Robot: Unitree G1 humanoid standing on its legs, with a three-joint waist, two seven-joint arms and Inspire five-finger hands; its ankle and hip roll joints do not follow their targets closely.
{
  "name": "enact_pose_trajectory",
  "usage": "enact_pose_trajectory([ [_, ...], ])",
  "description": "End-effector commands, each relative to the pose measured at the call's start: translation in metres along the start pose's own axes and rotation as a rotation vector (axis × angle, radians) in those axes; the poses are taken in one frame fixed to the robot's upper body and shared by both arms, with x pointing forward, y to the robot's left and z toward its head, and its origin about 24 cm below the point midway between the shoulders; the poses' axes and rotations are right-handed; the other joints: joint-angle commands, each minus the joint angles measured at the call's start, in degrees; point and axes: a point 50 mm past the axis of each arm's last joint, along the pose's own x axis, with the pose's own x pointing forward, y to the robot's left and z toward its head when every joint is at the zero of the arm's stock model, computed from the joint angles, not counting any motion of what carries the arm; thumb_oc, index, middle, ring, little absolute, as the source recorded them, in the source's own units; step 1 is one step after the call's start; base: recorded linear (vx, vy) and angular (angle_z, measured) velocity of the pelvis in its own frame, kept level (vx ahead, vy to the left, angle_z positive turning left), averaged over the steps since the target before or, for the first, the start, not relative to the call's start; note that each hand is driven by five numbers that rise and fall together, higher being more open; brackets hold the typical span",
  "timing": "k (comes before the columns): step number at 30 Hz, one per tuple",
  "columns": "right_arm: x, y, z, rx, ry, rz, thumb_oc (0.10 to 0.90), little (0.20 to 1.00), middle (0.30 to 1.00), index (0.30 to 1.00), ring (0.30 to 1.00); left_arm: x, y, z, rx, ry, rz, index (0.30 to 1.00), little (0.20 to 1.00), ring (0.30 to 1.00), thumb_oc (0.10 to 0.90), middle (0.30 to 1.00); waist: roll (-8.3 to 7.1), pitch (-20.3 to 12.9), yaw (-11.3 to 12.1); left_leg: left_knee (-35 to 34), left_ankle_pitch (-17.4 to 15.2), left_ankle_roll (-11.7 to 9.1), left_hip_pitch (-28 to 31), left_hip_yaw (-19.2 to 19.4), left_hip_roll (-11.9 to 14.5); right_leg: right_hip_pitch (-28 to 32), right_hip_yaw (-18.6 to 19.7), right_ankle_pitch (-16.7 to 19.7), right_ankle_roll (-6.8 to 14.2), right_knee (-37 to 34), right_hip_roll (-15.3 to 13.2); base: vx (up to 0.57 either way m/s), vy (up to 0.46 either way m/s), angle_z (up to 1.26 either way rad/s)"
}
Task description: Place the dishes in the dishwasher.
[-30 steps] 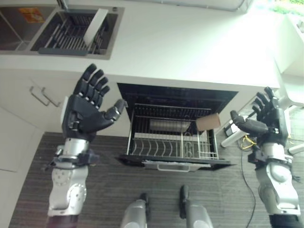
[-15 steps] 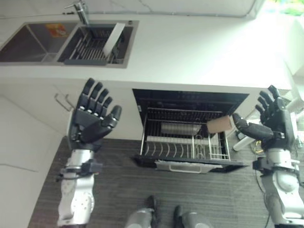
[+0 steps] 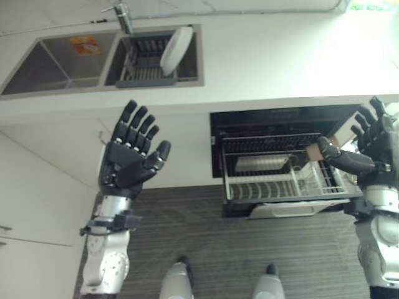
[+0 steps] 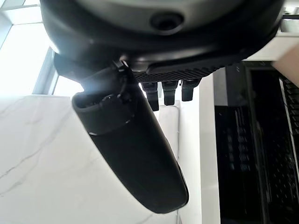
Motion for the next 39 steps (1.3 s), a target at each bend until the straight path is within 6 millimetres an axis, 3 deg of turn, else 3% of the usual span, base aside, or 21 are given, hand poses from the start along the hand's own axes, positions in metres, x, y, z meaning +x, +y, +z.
enact_pose_trajectory([
  [1,0.011,0.0,0.053,0.019,-0.288,0.006,0.8,0.9,0.9,0.9,0.9,0.007,-0.012,0.053,0.153,-0.258,-0.116,0.9,0.9,0.9,0.8,0.9,0.7,-5.24,-0.79,-12.93,3.65,-6.89,9.03,-2.69,4.99,-0.47,-4.62,-10.06,3.92,0.88,7.35,0.14,0.425,0.54],
  [4,0.007,0.008,0.04,0.025,-0.236,0.017,0.8,0.9,0.9,0.9,0.9,0.012,-0.014,0.057,0.198,-0.258,-0.145,0.9,0.9,0.9,0.8,0.9,0.05,-5.28,0.42,-12.93,1.97,-4.36,10.35,-2.71,1.83,1.02,-7.44,-2.52,3.63,0.88,4.21,0.14,0.388,0.27],
  [7,0.007,0.019,0.035,0.04,-0.222,0.046,0.8,0.9,0.9,0.9,0.9,0.014,-0.017,0.06,0.251,-0.256,-0.161,0.9,0.9,0.9,0.8,0.9,0.48,-5.11,1.9,-12.93,1.79,-3.17,10.79,-1.41,1.89,3.69,-12.71,-0.63,3.42,0.88,4.59,0.09,0.36,-0.12],
  [8,0.01,0.023,0.034,0.033,-0.213,0.067,0.8,0.9,0.9,0.9,0.9,0.017,-0.019,0.06,0.267,-0.262,-0.161,0.9,0.9,0.9,0.8,0.9,0.27,-4.69,1.81,-12.93,1.9,-1.58,10.9,-0.17,1.27,3.93,-14.61,-7.58,1.74,0.88,13.2,0.09,0.343,-0.44],
  [11,0.012,0.017,0.038,0.028,-0.219,0.069,0.8,0.9,0.9,0.9,0.9,0.018,-0.022,0.06,0.298,-0.263,-0.178,0.9,0.9,0.9,0.8,0.9,-0.76,-4.43,1.5,-12.93,1.51,-1.36,11.36,0.64,0.13,3.07,-15.49,-11.68,0.05,0.88,17.73,0.09,0.143,-0.19],
  [16,0.011,0.01,0.04,0.039,-0.223,0.086,0.8,0.9,0.9,0.9,0.9,0.017,-0.024,0.058,0.33,-0.249,-0.179,0.9,0.9,0.9,0.8,0.9,-2.05,-4.24,0.71,-12.93,0.89,-1.31,11.92,1.52,-1.45,-0.43,-12.41,-14.6,-1.64,0.88,19.85,0.11,-0.043,-0.1],
  [24,0.014,0.016,0.042,0.017,-0.226,0.093,0.8,0.9,0.9,0.9,0.9,0.011,-0.026,0.055,0.324,-0.232,-0.175,0.9,0.9,0.9,0.8,0.9,-1.25,-5.56,0.92,-12.93,0.07,-1.51,14.17,1.32,-1.82,0.58,-9.13,-16.23,-3.41,0.88,22.19,0.18,-0.116,0.05],
  [28,0.017,0.014,0.042,0.019,-0.209,0.09,0.8,0.9,0.9,0.9,0.9,0.012,-0.025,0.058,0.233,-0.277,-0.174,0.9,0.9,0.9,0.8,0.9,-1.23,-5.19,0.4,-12.93,1.44,-2.48,16.54,2.26,-2.14,1.48,-8.78,-16.3,-4.61,0.88,22.37,0.2,-0.138,-0.04],
  [31,0.016,0.015,0.04,0.012,-0.209,0.087,0.8,0.9,0.9,0.9,0.9,0.011,-0.029,0.061,0.102,-0.354,-0.187,0.9,0.9,0.9,0.8,0.9,-3.25,-4.48,-0.16,-11.89,7.11,-3.38,20.12,6.62,-2.92,2.12,-8.6,-16.15,-6.39,0.88,20.31,0.17,-0.151,-0.09],
  [32,0.014,0.016,0.039,0.012,-0.209,0.094,0.8,0.9,0.9,0.9,0.9,0.011,-0.032,0.063,0.101,-0.392,-0.185,0.9,0.9,0.9,0.8,0.9,-3.47,-4.01,-0.42,-9.15,8.78,-4.1,18.79,6.93,-2.28,2.53,-8.25,-16.1,-6.65,0.88,20.13,0.19,-0.063,-0.08],
  [33,0.013,0.017,0.038,0.015,-0.202,0.099,0.8,0.9,0.9,0.9,0.9,0.011,-0.034,0.065,0.107,-0.421,-0.178,0.9,0.9,0.9,0.8,0.9,-3.33,-3.6,-0.56,-11.03,9.63,-4.39,16.38,7.67,-0.53,3.12,-7.31,-16.46,-6.32,0.88,20.43,0.3,0.145,-0.05],
  [34,0.015,0.02,0.037,0.007,-0.193,0.116,0.8,0.9,0.9,0.9,0.9,0.009,-0.034,0.066,0.118,-0.428,-0.166,0.9,0.9,0.9,0.8,0.9,-1.66,-2.96,-0.14,-12.93,8.07,-4.59,11.72,7.39,3.0,4.27,-5.79,-18.03,-5.28,0.88,21.71,0.34,0.273,0.04],
  [36,0.015,0.022,0.038,-0.005,-0.196,0.145,0.8,0.9,0.9,0.9,0.9,0.006,-0.033,0.067,0.153,-0.43,-0.143,0.9,0.9,0.9,0.8,0.9,0.74,-3.09,0.9,-12.93,10.02,-6.51,4.75,3.13,6.41,5.49,-4.37,-19.72,-4.48,0.88,23.42,0.35,0.334,-0.17],
  [39,0.014,0.02,0.042,-0.005,-0.207,0.166,0.8,0.9,0.9,0.9,0.9,-0.002,-0.029,0.069,0.161,-0.44,-0.122,0.9,0.9,0.9,0.8,0.9,1.61,-3.57,2.18,-12.93,13.06,-7.95,-0.05,-1.02,7.34,7.67,-2.1,-21.39,-4.39,0.88,24.42,0.26,0.217,-0.54],
])
